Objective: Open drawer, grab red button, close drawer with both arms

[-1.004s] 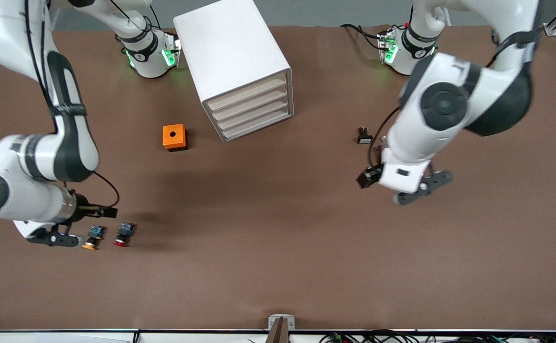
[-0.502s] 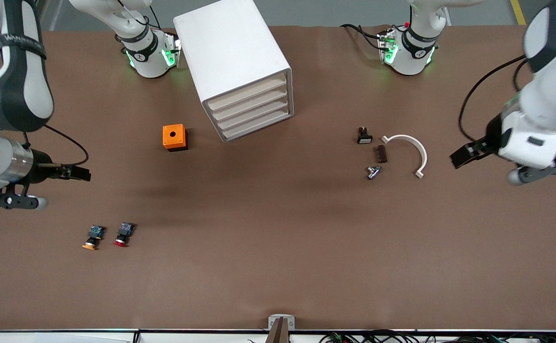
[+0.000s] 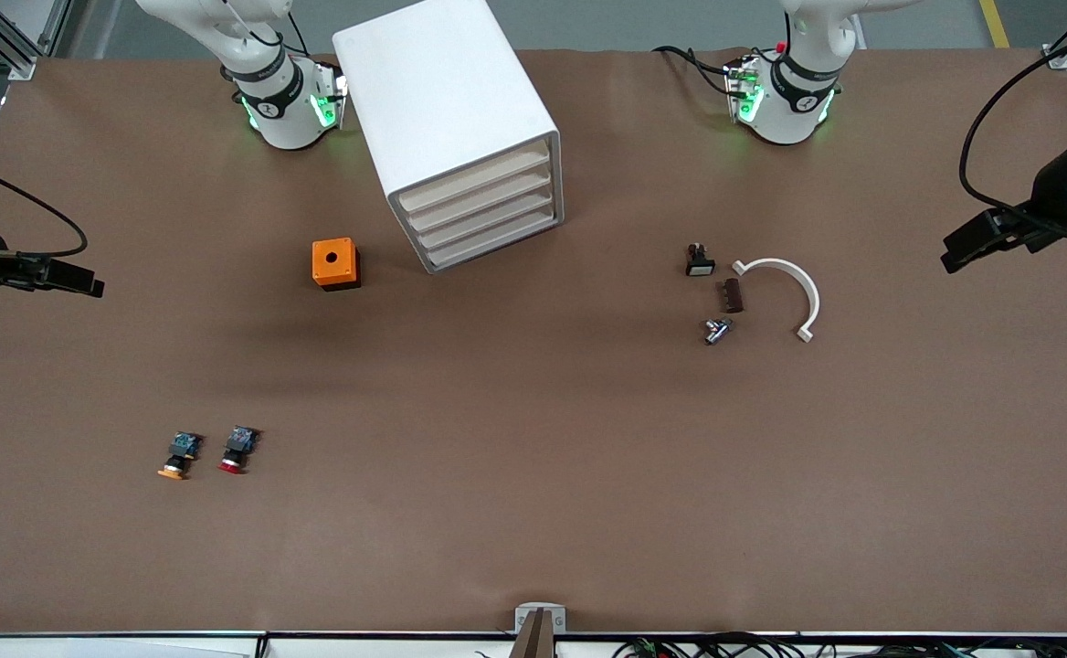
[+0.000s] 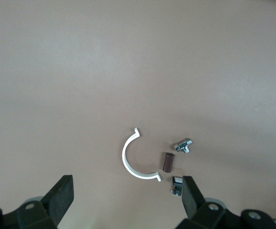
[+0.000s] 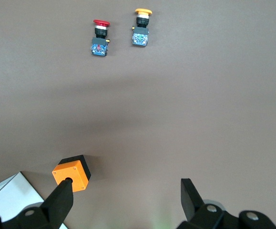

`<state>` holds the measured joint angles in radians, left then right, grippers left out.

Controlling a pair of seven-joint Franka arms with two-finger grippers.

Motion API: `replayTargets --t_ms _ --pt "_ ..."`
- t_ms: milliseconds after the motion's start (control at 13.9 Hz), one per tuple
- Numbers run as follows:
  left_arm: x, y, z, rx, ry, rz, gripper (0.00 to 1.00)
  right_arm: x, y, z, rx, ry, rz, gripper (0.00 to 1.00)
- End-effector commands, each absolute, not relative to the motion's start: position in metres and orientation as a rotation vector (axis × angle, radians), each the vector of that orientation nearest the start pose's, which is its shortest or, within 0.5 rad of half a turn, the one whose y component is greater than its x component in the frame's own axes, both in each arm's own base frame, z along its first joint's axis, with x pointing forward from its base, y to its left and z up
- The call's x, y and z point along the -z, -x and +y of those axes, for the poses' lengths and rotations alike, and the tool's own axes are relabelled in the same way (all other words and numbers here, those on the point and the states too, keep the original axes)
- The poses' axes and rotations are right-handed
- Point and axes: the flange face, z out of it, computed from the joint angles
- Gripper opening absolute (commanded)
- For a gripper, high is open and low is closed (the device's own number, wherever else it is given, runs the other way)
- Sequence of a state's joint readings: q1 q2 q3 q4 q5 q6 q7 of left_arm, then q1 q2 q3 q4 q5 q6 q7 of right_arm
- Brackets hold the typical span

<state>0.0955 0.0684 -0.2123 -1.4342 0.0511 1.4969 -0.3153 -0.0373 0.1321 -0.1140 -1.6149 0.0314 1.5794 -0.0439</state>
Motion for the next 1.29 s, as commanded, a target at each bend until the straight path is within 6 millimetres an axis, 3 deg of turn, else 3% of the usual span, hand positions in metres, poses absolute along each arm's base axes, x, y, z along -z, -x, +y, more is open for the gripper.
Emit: replayTargets --t_ms 0,215,359,574,789,933,1220 --pt "-0.651 -0.542 -0.055 0.001 3.086 -0.275 1.00 -0.541 -0.581 -0.073 -0.217 3.107 0.137 1.00" --pt "-0.651 -0.528 -0.051 -0.009 3.086 -0.258 1.00 -0.543 -0.581 -0.072 -0.221 3.105 0.127 1.00" --pt "-0.654 -0.525 -0.048 -0.003 3.091 -0.202 1.00 -0.573 -0.586 -0.059 -0.141 3.117 0.102 1.00" --pt "-0.660 -0.521 -0.047 0.011 3.096 -0.152 1.00 -0.610 -0.581 -0.059 -0.133 3.102 0.101 1.00" --pt "-0.660 -0.521 -0.047 0.010 3.101 -0.145 1.00 -0.616 -0.560 -0.049 -0.295 3.081 0.147 1.00" --pt "-0.660 -0.522 -0.047 0.013 3.102 -0.142 1.00 -0.632 -0.551 -0.050 -0.251 3.089 0.153 1.00" --pt "-0.658 -0.524 -0.048 0.008 3.102 -0.118 1.00 -0.642 -0.533 -0.050 -0.170 3.090 0.147 1.00"
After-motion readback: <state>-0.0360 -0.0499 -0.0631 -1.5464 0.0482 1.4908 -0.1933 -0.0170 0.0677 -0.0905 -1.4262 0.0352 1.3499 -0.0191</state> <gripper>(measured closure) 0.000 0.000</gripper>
